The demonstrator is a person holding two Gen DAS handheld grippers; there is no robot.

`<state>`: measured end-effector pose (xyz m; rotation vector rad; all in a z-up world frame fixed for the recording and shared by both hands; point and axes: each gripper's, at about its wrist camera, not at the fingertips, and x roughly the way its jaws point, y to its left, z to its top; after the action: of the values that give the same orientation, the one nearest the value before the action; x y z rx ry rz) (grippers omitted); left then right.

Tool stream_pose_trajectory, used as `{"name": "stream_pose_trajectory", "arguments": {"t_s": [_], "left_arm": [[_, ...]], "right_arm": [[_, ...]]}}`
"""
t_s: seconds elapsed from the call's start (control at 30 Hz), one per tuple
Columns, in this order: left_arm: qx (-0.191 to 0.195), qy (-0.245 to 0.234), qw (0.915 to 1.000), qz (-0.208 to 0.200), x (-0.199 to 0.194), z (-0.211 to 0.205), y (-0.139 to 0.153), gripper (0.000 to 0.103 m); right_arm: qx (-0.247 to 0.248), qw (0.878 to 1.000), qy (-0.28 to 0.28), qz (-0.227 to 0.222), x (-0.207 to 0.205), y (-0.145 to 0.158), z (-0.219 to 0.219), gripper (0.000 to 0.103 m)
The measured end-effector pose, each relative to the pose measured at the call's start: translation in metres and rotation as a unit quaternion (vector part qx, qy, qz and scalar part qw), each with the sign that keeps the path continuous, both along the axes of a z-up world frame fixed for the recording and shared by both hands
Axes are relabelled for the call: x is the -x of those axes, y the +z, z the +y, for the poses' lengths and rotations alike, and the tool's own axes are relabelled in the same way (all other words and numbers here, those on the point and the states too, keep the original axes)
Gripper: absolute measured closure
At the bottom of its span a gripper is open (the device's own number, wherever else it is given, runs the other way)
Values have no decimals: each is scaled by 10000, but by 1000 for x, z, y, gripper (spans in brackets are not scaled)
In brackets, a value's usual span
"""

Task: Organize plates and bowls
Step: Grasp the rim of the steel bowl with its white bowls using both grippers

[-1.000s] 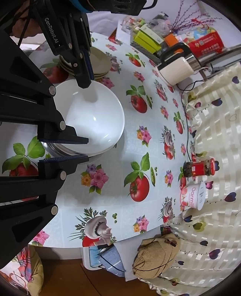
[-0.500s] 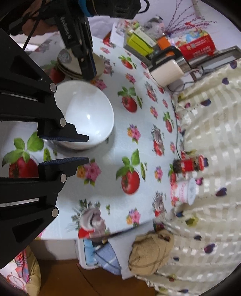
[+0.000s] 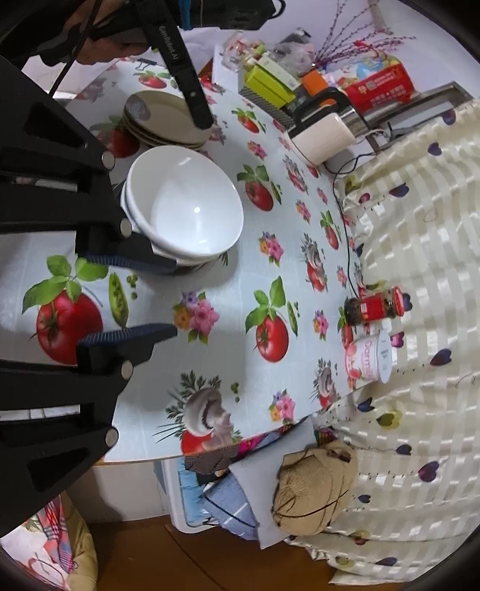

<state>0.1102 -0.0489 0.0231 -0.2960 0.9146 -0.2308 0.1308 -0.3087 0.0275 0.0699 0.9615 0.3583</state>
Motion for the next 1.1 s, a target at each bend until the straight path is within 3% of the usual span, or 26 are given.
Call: {"name": "stream_pose_trajectory", "arguments": {"t_s": [0.17,1.1], "left_arm": [[-33,-193,9997,124,2,-5,-7,87],[254,-241,9973,643,-9,9,-36,87]], "right_arm": [[-95,9999,-64,78,2,-3,-8,70],[-166,9982,-121,562,-5,-35,-9,70]]}}
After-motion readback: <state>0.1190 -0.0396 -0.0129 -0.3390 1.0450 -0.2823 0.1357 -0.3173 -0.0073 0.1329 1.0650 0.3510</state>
